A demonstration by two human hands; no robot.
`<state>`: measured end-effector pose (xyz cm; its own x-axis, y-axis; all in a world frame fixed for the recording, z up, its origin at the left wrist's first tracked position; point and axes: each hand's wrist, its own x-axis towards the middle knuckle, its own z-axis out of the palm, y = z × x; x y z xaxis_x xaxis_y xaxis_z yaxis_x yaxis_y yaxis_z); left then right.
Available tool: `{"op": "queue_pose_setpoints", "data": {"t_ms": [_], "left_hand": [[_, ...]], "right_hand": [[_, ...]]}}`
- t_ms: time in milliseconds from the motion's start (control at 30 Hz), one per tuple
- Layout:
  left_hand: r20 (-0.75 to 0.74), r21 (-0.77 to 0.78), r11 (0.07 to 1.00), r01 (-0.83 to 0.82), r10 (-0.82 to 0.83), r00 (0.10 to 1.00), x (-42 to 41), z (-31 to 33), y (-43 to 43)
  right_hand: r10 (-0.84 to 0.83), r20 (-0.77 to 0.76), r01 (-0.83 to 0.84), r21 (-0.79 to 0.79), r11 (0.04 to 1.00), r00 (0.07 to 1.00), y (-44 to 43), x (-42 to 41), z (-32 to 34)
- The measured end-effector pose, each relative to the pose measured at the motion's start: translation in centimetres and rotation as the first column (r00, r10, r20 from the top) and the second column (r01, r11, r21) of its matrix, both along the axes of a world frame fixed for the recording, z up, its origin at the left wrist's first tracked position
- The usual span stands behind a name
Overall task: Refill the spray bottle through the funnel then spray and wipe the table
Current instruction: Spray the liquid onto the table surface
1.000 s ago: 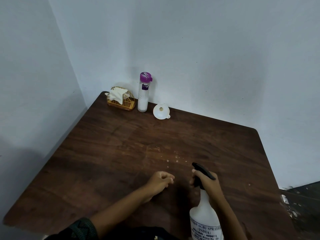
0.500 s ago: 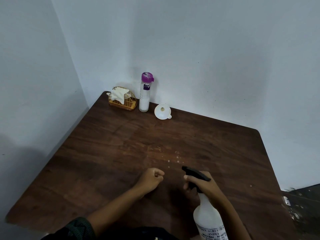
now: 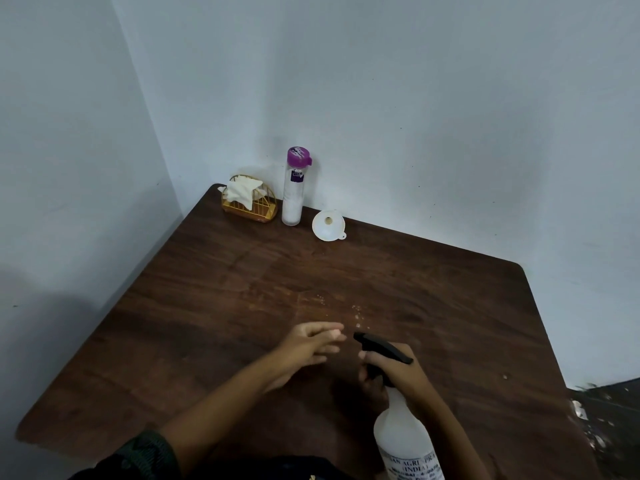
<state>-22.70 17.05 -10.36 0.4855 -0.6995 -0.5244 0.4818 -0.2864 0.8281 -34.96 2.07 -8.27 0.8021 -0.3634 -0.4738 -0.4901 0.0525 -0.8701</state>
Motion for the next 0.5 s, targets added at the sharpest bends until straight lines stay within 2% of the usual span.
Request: {"op": "queue_pose_setpoints", "data": {"t_ms": [67, 200, 400, 500], "left_hand": [[-0.145, -0.081, 0.997, -0.003, -0.009, 0.989, -0.9, 0.5, -1.3], [-0.418, -0.146, 0.972, -0.182, 0.106, 0.902, -2.6, -0.1, -3.3], [-0.524, -0.130, 0.970, -0.204, 0.107, 0.845, -4.1, -0.2, -3.9], [-0.600, -0.138, 0.965, -0.224, 0.098, 0.794, -4.6, 0.4, -4.1]], "right_hand": [[-0.035, 0.048, 0.034, 0.022, 0.999, 0.998, 0.2, -0.3, 0.2], [-0.126, 0.106, 0.119, 0.069, 0.991, 0.986, 0.7, -0.7, 0.6], [-0.282, 0.108, 0.280, 0.036, 0.959, 0.953, 1.7, -1.1, -0.4], [-0.312, 0.099, 0.310, 0.038, 0.950, 0.945, 2.1, -1.0, -0.9]]}}
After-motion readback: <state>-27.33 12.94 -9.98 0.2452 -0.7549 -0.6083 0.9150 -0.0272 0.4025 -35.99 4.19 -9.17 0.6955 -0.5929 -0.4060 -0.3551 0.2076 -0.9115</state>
